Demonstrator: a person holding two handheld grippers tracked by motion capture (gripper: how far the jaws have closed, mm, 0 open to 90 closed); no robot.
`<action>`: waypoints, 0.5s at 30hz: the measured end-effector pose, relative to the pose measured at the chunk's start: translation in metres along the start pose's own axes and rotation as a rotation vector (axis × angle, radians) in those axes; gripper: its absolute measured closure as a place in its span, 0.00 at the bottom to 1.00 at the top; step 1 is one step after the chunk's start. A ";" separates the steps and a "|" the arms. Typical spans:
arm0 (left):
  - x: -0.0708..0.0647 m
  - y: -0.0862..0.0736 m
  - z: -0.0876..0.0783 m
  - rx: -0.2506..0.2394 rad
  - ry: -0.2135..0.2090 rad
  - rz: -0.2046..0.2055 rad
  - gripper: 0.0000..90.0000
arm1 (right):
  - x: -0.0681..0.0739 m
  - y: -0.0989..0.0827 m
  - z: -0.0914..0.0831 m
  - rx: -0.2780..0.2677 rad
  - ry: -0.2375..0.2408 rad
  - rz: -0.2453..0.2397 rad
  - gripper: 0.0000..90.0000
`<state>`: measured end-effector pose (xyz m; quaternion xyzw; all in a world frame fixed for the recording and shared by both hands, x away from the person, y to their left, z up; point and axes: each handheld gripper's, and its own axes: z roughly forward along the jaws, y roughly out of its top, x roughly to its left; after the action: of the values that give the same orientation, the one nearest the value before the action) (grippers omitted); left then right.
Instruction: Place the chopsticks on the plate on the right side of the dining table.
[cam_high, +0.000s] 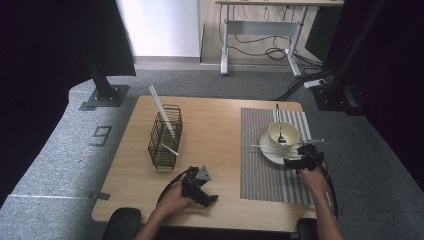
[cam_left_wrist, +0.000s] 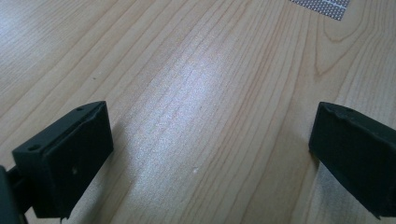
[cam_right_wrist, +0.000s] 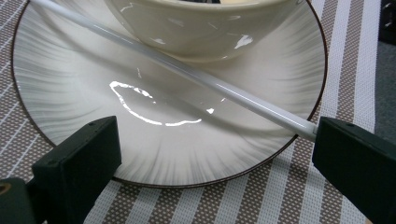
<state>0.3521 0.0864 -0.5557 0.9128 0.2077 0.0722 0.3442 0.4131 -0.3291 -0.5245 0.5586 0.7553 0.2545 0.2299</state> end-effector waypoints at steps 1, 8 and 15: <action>0.000 0.000 0.000 0.000 0.000 0.000 0.00 | 0.000 0.000 0.000 0.000 -0.003 -0.005 0.01; 0.000 0.000 0.000 -0.001 0.000 -0.001 0.00 | 0.000 0.001 0.003 0.000 -0.021 -0.025 0.01; 0.000 0.000 0.000 -0.002 0.000 -0.002 0.00 | 0.000 0.000 0.006 -0.011 -0.023 -0.041 0.01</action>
<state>0.3521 0.0863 -0.5558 0.9123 0.2084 0.0721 0.3451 0.4169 -0.3284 -0.5292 0.5447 0.7624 0.2474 0.2467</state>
